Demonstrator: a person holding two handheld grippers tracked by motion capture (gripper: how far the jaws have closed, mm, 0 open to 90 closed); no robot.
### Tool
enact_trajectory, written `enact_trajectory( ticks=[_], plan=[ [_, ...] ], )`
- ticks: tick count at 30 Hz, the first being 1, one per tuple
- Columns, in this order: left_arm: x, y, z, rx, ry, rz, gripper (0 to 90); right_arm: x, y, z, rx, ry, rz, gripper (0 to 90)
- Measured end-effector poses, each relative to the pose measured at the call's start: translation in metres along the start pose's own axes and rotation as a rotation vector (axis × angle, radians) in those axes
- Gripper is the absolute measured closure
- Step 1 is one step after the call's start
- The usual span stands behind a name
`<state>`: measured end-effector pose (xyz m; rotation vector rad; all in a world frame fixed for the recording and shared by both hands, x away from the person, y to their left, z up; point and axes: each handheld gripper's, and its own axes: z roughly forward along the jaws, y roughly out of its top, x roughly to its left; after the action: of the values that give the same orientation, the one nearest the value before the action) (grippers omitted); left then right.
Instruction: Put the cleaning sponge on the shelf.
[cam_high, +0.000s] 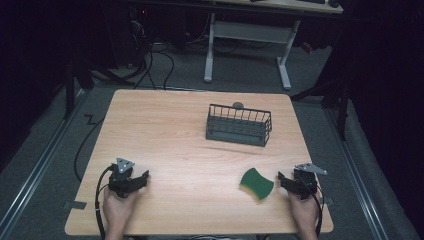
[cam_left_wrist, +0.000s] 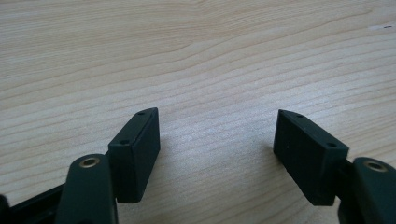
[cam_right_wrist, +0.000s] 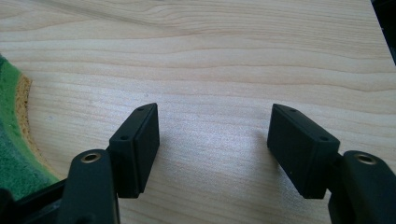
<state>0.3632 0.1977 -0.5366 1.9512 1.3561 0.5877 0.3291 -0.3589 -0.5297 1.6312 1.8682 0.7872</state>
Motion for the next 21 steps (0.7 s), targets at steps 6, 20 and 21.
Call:
enact_trajectory(
  ticks=[6,20,21],
  plan=[
    [-0.0001,-0.0001,-0.0001,0.001,-0.004,0.002,31.4,0.0,0.0,0.0,0.0,0.0,0.0,34.2],
    [0.0001,0.0001,-0.0001,0.001,-0.005,0.0,31.5,-0.0003,0.0001,0.0001,-0.002,0.002,-0.002,34.3],
    [0.0,0.0001,-0.0001,0.001,-0.005,0.001,31.5,-0.0004,0.0001,0.0001,-0.002,0.003,-0.002,34.3]
  ],
)
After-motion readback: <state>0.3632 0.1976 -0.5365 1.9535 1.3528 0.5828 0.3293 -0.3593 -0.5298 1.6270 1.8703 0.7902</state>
